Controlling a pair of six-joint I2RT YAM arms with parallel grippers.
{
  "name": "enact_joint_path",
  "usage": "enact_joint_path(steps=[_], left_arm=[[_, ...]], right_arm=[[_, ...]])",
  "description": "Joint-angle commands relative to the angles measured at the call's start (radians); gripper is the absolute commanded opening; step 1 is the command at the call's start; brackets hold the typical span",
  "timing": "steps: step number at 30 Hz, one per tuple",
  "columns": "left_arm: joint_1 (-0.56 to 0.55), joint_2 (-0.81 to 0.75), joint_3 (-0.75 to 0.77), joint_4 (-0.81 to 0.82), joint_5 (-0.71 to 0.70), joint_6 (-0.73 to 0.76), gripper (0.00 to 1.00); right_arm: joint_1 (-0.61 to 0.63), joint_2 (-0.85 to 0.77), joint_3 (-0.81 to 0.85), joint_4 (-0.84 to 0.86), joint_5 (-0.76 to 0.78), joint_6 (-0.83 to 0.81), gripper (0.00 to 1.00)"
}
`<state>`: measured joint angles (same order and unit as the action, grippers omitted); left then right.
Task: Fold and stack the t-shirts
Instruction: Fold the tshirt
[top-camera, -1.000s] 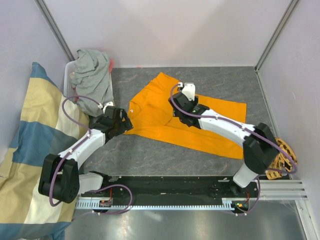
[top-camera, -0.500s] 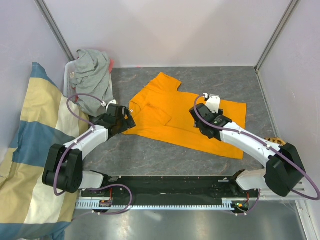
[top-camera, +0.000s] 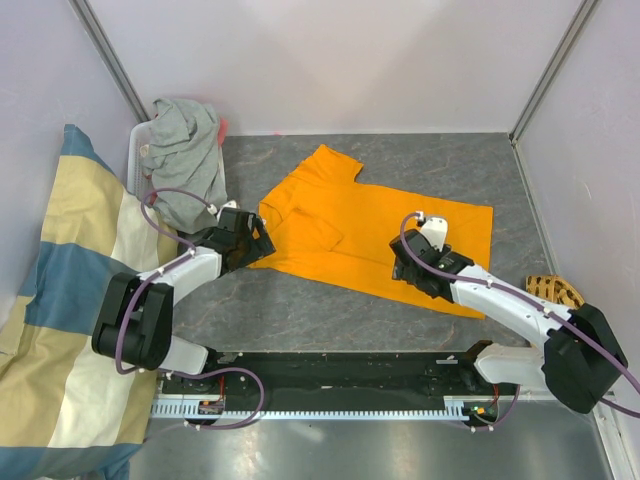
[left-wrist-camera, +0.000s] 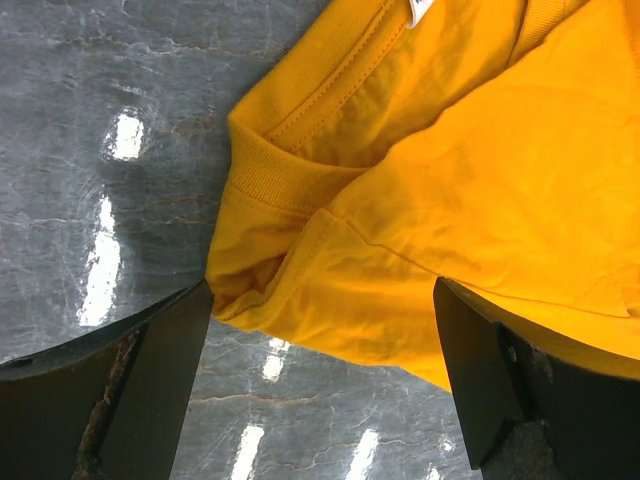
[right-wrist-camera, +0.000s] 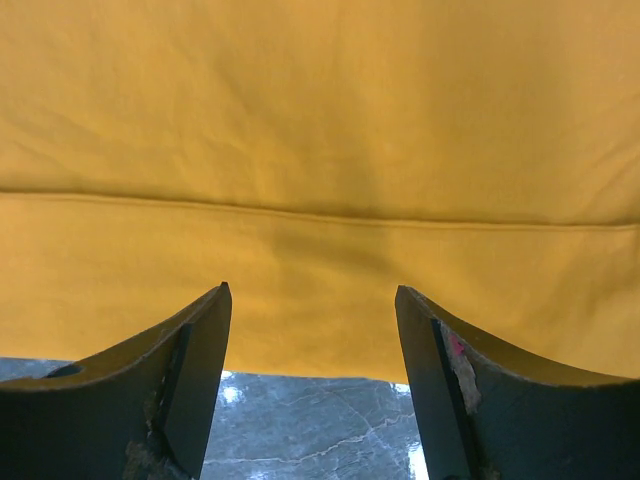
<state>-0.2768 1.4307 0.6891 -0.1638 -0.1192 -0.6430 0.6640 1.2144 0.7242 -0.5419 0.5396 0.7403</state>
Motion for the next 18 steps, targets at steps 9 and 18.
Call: enact_joint_path(steps=[9,18], left_arm=[[0.001,-0.036,0.010,0.010,-0.045,-0.043,1.00],[0.001,-0.219,0.013,-0.055,-0.123,-0.038,1.00]], right_arm=[[0.003,0.016,-0.127,0.040,-0.061,0.091,0.74],[0.052,0.036,-0.043,0.040,-0.059,0.094,0.74]])
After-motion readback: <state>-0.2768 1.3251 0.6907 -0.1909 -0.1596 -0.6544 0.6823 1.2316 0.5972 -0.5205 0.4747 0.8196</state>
